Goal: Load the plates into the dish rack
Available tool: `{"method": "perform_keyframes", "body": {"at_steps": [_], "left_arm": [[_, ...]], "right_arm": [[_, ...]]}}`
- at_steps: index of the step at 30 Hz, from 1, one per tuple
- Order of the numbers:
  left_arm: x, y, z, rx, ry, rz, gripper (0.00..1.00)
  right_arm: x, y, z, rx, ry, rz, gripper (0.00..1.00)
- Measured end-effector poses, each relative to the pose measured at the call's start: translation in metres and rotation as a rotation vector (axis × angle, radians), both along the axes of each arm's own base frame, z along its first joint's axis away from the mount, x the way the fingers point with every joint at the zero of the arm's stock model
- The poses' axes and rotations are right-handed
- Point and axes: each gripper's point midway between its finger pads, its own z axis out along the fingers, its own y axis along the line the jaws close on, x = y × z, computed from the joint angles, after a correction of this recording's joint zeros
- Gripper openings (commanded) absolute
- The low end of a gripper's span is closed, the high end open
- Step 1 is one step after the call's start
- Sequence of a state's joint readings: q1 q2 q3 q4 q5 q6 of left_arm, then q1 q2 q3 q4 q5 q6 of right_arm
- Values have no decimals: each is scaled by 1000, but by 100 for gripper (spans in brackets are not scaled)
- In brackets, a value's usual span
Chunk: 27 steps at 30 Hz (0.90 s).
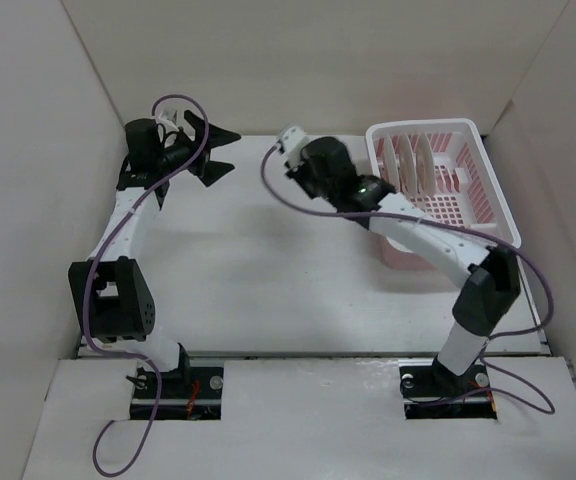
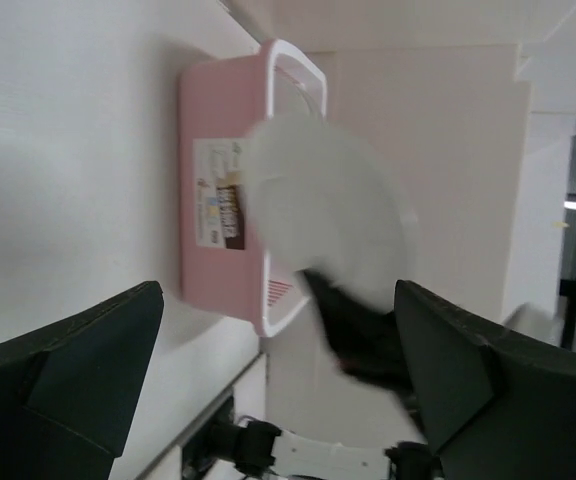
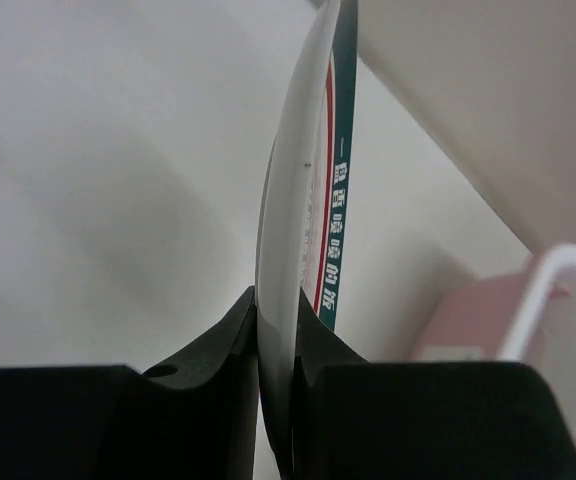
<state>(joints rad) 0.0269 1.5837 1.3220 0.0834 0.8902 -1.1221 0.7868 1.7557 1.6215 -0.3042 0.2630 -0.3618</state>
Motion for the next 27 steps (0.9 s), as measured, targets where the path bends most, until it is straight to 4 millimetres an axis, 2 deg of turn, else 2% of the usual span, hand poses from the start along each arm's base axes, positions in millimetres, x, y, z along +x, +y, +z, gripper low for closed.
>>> {"method": "perform_keyframes", "body": {"at_steps": [1, 5, 7, 9, 11, 13, 15, 17, 19, 22, 25, 27], "left_arm": [[1, 3, -4, 21, -4, 10, 100], [3, 15, -31, 146, 14, 52, 100], [1, 19, -44, 202, 32, 61, 100], [0, 22, -52, 245, 31, 62, 100], [-1, 23, -58, 283, 27, 59, 100], [-3, 23, -64, 321, 25, 55, 100], [-6, 21, -69, 351, 30, 46, 100], [-8, 15, -69, 376, 28, 29, 100], [-9, 11, -66, 391, 10, 17, 100], [-9, 4, -60, 406, -21, -2, 100], [-10, 3, -60, 417, -28, -9, 100], [-11, 3, -61, 425, -27, -13, 100]], "right_arm": [[1, -11, 4, 23, 20, -24, 1], [35, -131, 96, 210, -60, -249, 2], [40, -190, 139, 284, -133, -341, 2], [35, -248, 173, 329, -212, -452, 0], [22, -286, 194, 350, -270, -528, 0], [14, -303, 204, 357, -297, -553, 0], [14, -311, 204, 358, -296, -553, 0], [23, -320, 193, 360, -268, -545, 0], [36, -333, 174, 364, -218, -551, 0], [54, -356, 134, 388, -124, -555, 0], [63, -373, 95, 405, -29, -567, 0], [70, -377, 80, 416, 9, -559, 0]]}}
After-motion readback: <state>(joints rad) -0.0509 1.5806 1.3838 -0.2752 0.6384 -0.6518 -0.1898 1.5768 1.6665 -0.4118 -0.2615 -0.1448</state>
